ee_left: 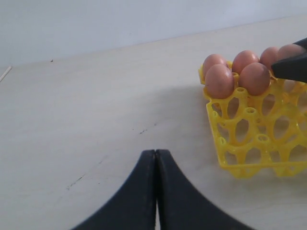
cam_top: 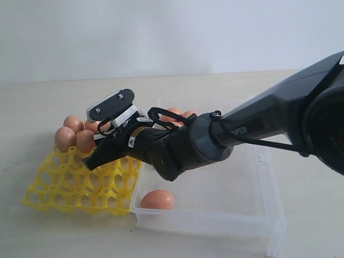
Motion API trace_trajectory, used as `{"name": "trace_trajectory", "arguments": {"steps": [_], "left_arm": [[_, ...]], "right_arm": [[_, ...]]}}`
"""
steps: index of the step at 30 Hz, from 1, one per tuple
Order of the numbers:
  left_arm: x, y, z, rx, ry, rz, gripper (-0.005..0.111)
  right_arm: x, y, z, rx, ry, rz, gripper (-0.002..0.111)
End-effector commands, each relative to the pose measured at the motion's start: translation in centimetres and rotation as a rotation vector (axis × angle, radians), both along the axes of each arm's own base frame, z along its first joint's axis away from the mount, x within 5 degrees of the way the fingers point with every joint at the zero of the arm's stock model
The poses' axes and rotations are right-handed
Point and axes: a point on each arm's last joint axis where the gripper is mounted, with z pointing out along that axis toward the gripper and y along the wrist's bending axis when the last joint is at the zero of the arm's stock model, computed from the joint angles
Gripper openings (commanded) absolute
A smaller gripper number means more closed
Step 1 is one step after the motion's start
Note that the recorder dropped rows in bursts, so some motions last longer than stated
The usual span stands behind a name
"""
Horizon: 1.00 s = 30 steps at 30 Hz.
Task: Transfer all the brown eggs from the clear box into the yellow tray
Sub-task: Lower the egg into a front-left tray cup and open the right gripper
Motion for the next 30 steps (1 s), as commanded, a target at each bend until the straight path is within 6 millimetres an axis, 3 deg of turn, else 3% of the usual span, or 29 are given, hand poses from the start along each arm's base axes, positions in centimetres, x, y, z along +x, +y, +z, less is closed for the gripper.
{"name": "trace_trajectory", "arguments": {"steps": [1,11,15,17,20,23,27,30], "left_arm": [[0.0,0.0,0.2,-0.008,-0.016,-0.004,0.000],[0.0,0.0,0.2,-0.008,-0.016,-0.004,0.000],[0.0,0.0,0.2,-0.008,-0.016,-0.004,0.000],[0.0,0.0,0.2,-0.008,-0.016,-0.004,0.000],[0.0,0.0,0.2,-0.008,-0.016,-0.004,0.000],[0.0,0.0,0.2,-0.008,-0.016,-0.004,0.000],[0.0,0.0,0.2,-0.008,-0.016,-0.004,0.000],[0.0,0.0,0.2,-0.008,-0.016,-0.004,0.000]], "right_arm": [[0.2,-0.1,0.3,0.004,-0.022,0.003,0.061],[0.2,-0.1,2.1,0.032,-0.048,0.002,0.062],[-0.1,-0.4,4.9,0.060,-0.004,-0.014,0.062],[-1.4,0.0,5.7,0.028,0.101,0.001,0.062],[-4.8,1.2,4.9,-0.158,0.221,0.112,0.059],[-6.5,1.4,4.0,-0.259,0.315,0.156,0.047],[-7.0,1.1,3.6,-0.316,0.355,0.173,0.004],[-7.4,0.7,3.2,-0.385,0.390,0.202,0.000]]}}
